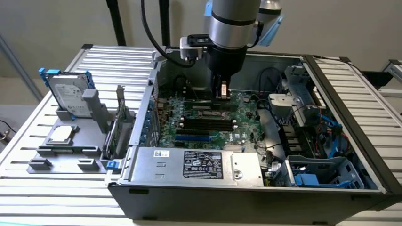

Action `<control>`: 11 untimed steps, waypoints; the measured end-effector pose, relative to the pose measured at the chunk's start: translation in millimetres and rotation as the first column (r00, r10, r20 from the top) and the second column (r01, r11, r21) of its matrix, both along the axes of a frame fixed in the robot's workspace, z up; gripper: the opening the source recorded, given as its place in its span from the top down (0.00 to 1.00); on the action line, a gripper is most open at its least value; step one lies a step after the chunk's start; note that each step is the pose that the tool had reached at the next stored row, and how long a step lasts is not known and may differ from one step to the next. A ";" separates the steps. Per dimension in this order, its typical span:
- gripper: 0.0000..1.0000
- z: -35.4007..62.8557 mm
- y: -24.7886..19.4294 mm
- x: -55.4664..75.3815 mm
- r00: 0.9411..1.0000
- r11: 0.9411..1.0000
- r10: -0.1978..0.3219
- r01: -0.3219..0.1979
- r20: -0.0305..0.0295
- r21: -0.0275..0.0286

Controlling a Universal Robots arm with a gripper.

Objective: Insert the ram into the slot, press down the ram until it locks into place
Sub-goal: 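Insert the ram into the slot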

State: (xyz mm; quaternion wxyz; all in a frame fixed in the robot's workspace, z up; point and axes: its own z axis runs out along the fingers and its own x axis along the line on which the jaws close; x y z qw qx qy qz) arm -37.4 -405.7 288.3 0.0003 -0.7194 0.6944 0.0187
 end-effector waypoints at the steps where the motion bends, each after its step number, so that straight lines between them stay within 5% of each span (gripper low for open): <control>1: 0.87 -1.3 -0.6 0.6 1.000 1.000 0.001 -0.001 0.000 0.000; 11: 0.87 -17.3 -7.7 3.8 1.000 1.000 0.006 -0.006 -0.002 0.002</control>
